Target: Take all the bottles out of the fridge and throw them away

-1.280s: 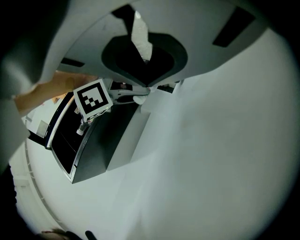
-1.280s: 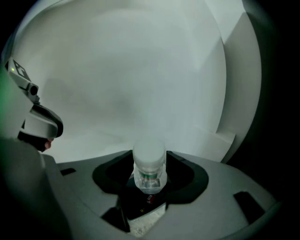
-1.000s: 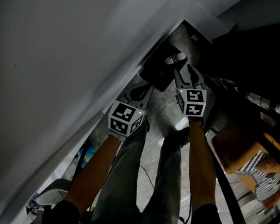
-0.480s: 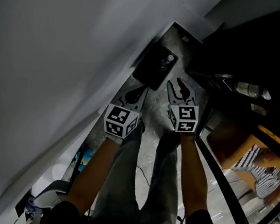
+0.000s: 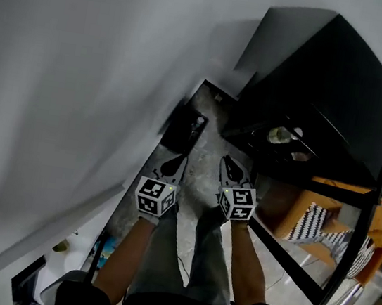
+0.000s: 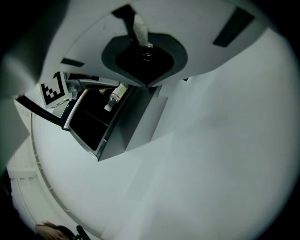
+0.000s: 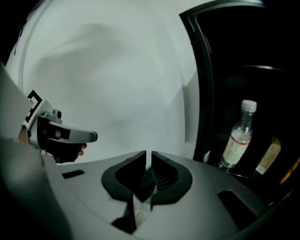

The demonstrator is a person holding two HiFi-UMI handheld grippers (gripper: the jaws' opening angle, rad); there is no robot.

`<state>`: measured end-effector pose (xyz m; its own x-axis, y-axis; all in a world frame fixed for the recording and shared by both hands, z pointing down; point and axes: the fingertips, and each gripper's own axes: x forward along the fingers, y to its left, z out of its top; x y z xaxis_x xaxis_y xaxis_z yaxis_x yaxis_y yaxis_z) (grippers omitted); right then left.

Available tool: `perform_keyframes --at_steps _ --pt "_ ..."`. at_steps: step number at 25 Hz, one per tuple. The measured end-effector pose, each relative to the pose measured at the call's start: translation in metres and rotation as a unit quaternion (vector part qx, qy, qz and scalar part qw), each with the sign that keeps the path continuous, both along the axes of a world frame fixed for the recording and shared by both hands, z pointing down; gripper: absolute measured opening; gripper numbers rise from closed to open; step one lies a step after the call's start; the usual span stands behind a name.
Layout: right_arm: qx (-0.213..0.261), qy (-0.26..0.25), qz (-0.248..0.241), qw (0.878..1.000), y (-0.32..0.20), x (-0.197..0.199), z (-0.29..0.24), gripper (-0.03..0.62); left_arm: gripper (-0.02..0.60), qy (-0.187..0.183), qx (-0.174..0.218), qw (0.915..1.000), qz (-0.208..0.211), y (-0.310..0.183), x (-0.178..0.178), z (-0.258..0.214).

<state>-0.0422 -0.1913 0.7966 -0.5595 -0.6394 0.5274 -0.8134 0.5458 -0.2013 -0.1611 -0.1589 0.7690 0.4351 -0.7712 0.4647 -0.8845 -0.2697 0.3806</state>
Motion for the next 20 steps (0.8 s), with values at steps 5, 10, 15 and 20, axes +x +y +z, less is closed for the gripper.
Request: perform_keyframes --at_steps 5,10,15,20 --pt "0.029 -0.012 0.06 0.998 0.007 0.064 -0.076 0.023 0.006 0.01 0.023 0.9996 0.014 0.008 0.029 -0.067" --pt "0.051 -0.019 0.108 0.993 0.026 0.123 -0.143 0.011 0.006 -0.004 0.05 0.9983 0.03 0.013 0.06 -0.123" --pt "0.074 -0.034 0.143 0.986 0.046 0.166 -0.195 0.009 0.006 0.006 0.079 0.9954 0.055 0.01 0.099 -0.172" --pt "0.079 -0.046 0.163 0.982 0.062 0.198 -0.227 0.009 0.006 0.018 0.094 0.9916 0.088 0.012 0.148 -0.212"
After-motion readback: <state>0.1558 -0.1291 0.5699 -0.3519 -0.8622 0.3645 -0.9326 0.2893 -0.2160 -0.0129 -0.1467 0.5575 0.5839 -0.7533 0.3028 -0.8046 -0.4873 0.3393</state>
